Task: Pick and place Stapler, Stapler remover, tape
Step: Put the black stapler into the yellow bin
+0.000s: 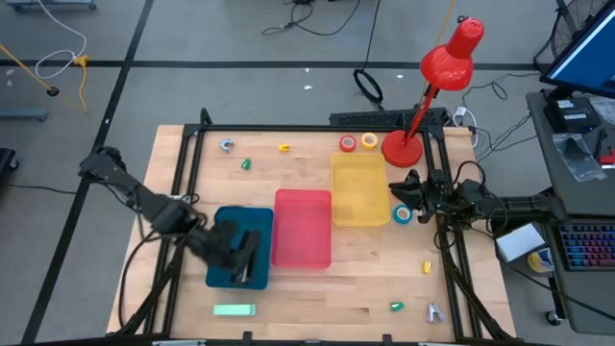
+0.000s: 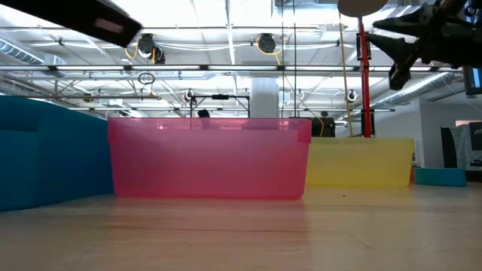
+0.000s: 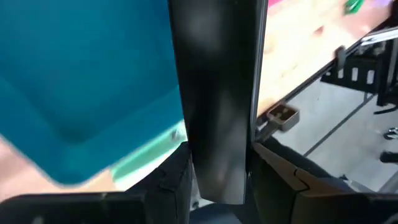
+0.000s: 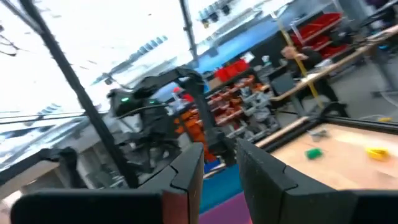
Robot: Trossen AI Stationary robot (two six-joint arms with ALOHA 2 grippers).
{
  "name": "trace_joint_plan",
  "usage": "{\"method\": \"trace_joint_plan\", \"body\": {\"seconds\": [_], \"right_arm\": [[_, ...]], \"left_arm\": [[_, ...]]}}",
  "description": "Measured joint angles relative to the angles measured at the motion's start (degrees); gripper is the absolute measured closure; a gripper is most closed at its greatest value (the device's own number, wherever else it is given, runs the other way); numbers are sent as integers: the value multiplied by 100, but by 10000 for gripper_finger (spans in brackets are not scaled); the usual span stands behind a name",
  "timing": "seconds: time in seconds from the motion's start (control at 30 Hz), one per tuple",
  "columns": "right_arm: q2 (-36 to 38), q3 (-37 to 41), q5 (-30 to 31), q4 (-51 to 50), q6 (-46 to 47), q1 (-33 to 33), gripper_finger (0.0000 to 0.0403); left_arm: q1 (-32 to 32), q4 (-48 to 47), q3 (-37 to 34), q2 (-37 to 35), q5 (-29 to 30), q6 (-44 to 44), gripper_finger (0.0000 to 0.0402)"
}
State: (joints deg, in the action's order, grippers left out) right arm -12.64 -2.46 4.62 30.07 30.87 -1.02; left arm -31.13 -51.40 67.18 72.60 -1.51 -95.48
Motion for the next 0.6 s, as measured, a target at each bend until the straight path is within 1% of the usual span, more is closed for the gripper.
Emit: {"method": "trace_joint_plan", "body": {"seconds": [0.07, 0.13, 0.3, 0.4, 0.5, 0.6], "right_arm": [[-456, -161, -88, 214, -7, 0, 314], [-1011, -374, -230, 59, -75, -2, 314], [-2480, -1404, -759, 254, -514, 0, 314], [-3298, -2006, -1069, 117, -966, 0, 314], [-3954, -2638, -1300, 243, -1380, 0, 314], [-4574, -3107, -1626, 162, -1713, 0, 314]], "left_arm": [[292, 164, 0, 35, -41, 390, 273], [555, 402, 0, 76, -153, 746, 273], [1081, 867, 0, 243, -335, 1529, 273], [1270, 1043, 0, 330, -393, 1849, 273], [1399, 1188, 0, 400, -405, 2109, 273], [1469, 1181, 0, 407, -401, 2309, 273]]}}
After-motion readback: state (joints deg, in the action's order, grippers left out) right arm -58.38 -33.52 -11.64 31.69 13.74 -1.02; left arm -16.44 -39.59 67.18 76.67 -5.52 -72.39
